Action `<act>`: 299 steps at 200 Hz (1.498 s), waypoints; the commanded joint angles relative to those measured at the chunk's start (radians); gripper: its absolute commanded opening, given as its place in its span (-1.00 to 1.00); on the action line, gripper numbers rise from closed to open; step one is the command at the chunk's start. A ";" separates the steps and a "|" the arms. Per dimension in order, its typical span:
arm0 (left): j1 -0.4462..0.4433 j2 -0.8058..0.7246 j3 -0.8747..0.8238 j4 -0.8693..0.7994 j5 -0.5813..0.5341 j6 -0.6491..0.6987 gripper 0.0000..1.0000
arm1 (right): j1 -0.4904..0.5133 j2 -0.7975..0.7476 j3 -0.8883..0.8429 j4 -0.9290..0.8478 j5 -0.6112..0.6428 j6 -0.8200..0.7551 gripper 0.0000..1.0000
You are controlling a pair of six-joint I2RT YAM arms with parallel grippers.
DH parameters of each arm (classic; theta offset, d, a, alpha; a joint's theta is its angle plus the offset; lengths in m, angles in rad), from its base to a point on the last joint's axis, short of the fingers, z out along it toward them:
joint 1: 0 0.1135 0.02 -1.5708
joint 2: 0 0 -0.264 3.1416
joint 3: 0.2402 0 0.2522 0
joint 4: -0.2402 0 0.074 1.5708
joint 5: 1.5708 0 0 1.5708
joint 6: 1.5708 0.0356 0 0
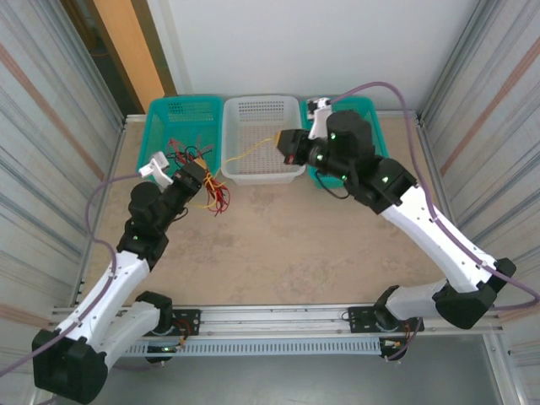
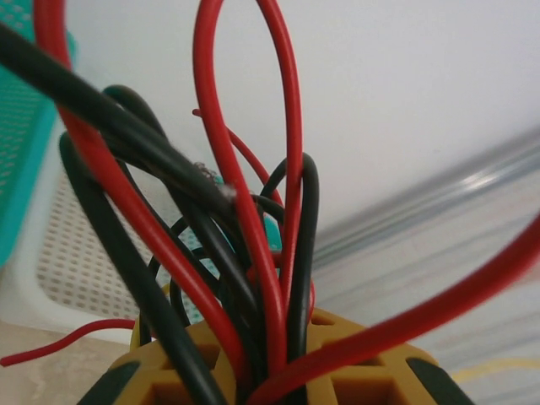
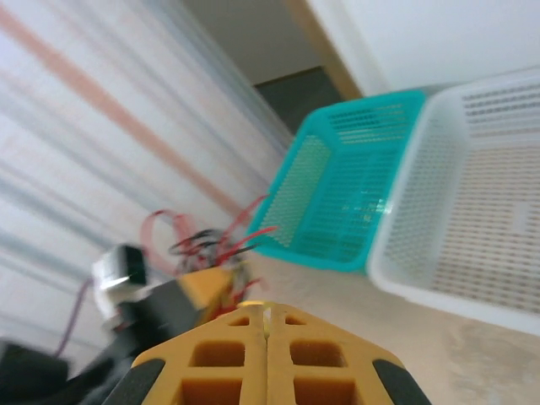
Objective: Untangle the cables
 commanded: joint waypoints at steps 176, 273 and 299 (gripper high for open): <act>-0.226 0.250 0.460 0.461 -0.171 -0.222 -1.00 | 0.041 0.260 -0.496 0.579 -0.168 0.267 -1.00; -0.152 0.335 0.527 0.271 -0.436 0.201 -1.00 | 0.354 0.092 -0.557 0.597 -0.065 0.270 -1.00; -0.071 0.331 0.489 0.244 -0.399 0.181 -1.00 | 0.411 -0.023 -0.542 0.491 -0.004 0.211 -1.00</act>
